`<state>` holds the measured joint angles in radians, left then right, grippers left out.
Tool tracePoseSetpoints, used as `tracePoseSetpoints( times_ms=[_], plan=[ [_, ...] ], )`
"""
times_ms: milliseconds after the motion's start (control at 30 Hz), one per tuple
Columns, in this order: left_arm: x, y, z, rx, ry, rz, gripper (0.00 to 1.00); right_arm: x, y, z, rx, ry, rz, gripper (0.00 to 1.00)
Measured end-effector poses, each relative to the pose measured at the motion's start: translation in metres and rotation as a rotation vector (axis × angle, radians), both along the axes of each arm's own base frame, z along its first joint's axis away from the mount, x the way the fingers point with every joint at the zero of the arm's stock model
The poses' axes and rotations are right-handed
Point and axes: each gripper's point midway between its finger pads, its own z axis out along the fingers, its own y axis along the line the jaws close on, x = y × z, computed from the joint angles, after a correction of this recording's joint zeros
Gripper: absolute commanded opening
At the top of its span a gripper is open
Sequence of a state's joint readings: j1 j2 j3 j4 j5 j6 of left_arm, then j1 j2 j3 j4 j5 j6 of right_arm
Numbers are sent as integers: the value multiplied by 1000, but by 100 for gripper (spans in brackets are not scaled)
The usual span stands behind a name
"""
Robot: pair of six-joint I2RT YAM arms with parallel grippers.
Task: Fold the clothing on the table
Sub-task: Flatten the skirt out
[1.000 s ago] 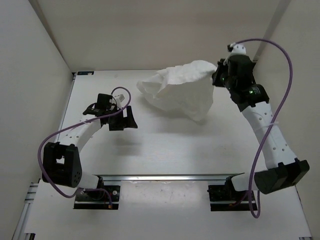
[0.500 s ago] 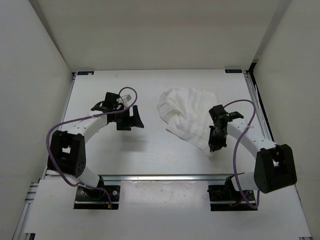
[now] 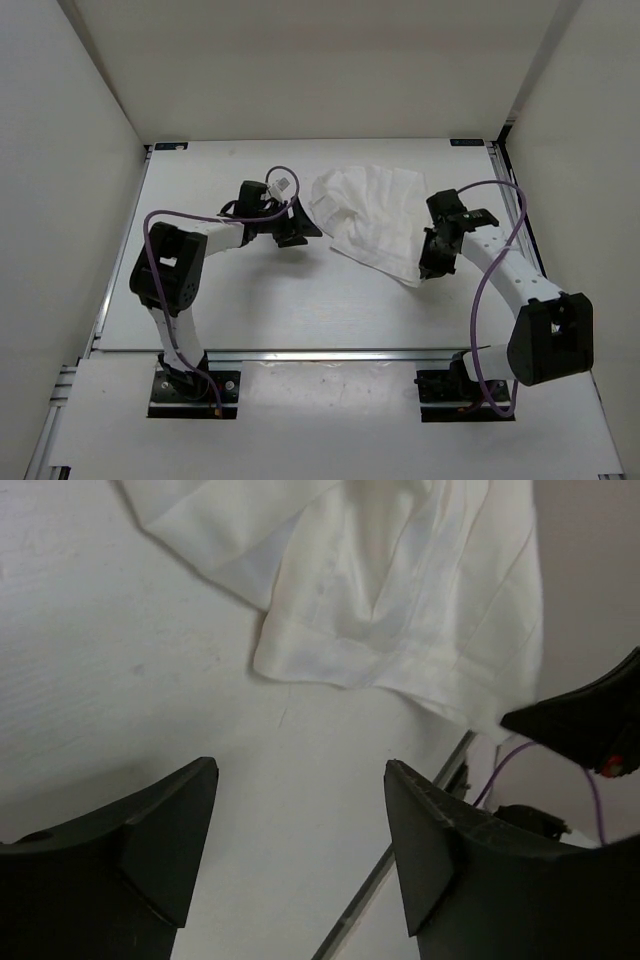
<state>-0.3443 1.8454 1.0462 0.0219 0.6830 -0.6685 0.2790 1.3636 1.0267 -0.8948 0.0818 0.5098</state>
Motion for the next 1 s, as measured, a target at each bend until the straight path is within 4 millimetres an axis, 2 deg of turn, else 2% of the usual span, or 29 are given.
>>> tracePoseSetpoints(
  times_ms=[67, 200, 300, 367, 533, 667, 833, 1000],
  plan=[
    [6, -7, -2, -38, -8, 16, 65, -5, 1, -2, -3, 11, 4, 0],
    [12, -18, -18, -50, 4, 42, 65, -11, 3, -1, -3, 18, 15, 0],
    [8, -29, -38, 15, 26, 37, 65, -14, 2, 1, 1, 10, 13, 0],
    [6, -36, -44, 48, 26, 30, 65, -15, 2, 3, 3, 3, 12, 0],
    [11, -46, -45, 73, -1, 32, 63, -19, 3, 5, 19, -17, 8, 0],
    [28, -48, -46, 86, -30, 43, 62, -31, 3, 2, 33, -8, 3, 0],
    [47, -38, -46, 130, -67, 65, 61, -33, 2, 9, 47, -34, -3, 0],
    [51, -37, -46, 137, -78, 65, 60, -30, -4, 13, 57, -51, -29, 0]
  ],
)
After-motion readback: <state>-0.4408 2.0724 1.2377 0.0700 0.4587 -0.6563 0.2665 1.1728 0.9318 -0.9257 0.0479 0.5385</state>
